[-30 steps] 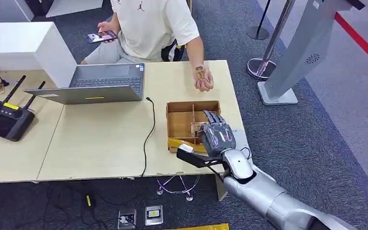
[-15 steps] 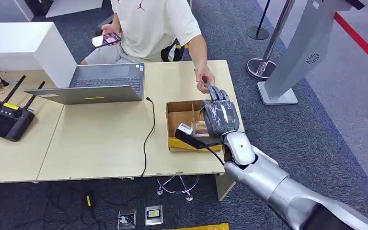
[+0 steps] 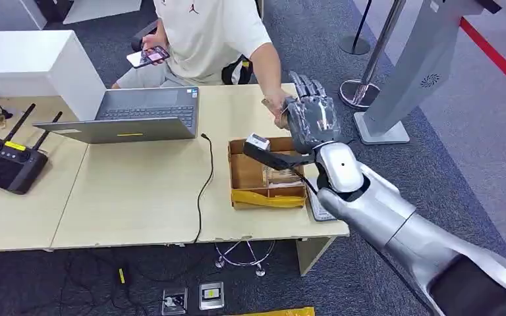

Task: Pass the card to the sensor for recognition and then transmit it.

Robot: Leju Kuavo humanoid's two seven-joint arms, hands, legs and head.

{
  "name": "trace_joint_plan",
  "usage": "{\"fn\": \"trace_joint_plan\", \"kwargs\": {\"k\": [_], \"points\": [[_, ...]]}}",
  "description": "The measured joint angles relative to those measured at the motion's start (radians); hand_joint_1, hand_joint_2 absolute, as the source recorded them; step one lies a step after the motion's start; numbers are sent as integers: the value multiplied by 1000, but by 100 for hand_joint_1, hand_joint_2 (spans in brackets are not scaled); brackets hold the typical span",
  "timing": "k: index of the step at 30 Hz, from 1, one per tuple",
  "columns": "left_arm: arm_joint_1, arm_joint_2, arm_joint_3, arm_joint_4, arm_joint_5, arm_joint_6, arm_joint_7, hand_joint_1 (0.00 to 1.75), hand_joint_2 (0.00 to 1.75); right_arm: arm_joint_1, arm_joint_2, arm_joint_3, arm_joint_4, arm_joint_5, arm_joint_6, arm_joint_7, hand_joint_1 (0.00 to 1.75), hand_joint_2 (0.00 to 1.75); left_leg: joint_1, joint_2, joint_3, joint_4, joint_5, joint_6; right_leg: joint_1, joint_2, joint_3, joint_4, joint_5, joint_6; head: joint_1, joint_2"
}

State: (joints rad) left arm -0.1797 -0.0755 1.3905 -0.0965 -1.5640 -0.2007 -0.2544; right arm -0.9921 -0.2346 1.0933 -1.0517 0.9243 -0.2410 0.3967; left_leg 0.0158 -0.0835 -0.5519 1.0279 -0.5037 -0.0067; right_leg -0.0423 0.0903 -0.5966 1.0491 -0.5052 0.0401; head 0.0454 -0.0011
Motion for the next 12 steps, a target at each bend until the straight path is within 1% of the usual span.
{"fn": "trace_joint_plan", "kwargs": {"k": [4, 12], "points": [[-7, 0, -14, 0, 0, 0, 13, 0, 0, -33, 0, 4, 16, -2, 40, -7, 175, 175, 0, 0, 0, 0, 0, 0, 0, 0, 0, 0, 0, 0, 0, 0], [-12, 0, -43, 0, 0, 0, 29, 0, 0, -68, 20, 32, 104, 2, 70, -11, 175, 175, 0, 0, -1, 0, 0, 0, 0, 0, 0, 0, 0, 0, 0, 0]]}}
